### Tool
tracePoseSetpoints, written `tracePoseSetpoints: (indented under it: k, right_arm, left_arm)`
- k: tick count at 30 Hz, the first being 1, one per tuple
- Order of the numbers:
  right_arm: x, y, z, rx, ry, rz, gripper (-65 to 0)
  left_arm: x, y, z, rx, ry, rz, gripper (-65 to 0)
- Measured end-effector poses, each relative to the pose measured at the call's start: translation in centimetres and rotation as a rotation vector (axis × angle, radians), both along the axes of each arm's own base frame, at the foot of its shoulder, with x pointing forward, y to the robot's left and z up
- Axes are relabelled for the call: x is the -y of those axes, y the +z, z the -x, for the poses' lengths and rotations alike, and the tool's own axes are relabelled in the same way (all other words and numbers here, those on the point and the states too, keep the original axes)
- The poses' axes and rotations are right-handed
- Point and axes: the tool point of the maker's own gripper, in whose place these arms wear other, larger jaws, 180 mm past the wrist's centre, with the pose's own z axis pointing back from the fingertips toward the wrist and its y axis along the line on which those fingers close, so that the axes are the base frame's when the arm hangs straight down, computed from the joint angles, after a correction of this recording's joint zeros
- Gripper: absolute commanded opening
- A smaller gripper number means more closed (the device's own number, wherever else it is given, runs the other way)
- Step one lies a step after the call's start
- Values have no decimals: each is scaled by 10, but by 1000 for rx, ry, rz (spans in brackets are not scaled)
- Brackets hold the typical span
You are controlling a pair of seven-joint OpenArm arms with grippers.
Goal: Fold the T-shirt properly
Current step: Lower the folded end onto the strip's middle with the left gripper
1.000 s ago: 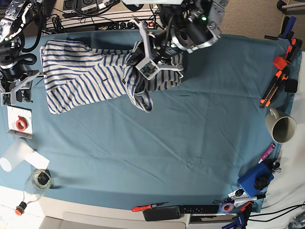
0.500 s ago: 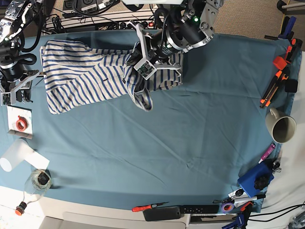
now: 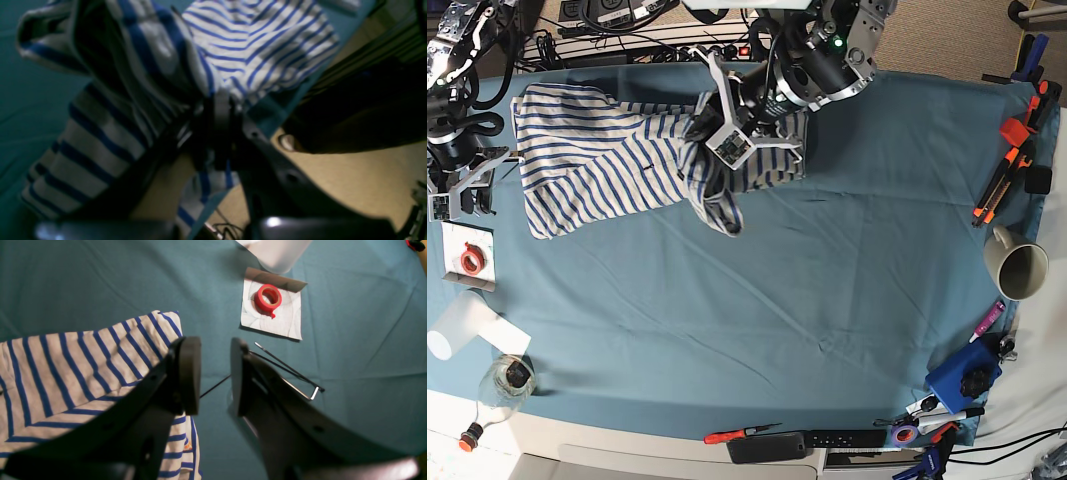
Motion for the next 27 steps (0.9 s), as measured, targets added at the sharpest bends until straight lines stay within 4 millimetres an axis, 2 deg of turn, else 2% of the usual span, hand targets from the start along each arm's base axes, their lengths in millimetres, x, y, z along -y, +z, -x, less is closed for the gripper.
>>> tracePoseSetpoints:
  k: [2, 3, 11, 13, 19, 23, 27]
  right_arm:
    - [0, 0, 0, 0, 0, 0, -489]
    - [0, 0, 0, 0, 0, 0, -489]
    - [0, 0, 0, 0, 0, 0, -489]
    - [0, 0, 0, 0, 0, 0, -489]
    - [0, 0, 0, 0, 0, 0, -489]
    - [0, 0, 0, 0, 0, 0, -489]
    - [0, 0, 0, -1, -1, 0, -489]
  left_arm:
    - [7, 6, 7, 23, -59, 29, -441]
    - [9, 9, 9, 22, -73, 51, -409]
    - [16, 19, 7, 30, -66, 101, -406]
    - [17, 19, 6, 16, -58, 101, -435]
    - [0, -8, 9, -93, -10, -58, -649]
    - [-21, -23, -1, -118, 94, -173, -650]
    - [-38, -29, -16, -79, 194, -241, -650]
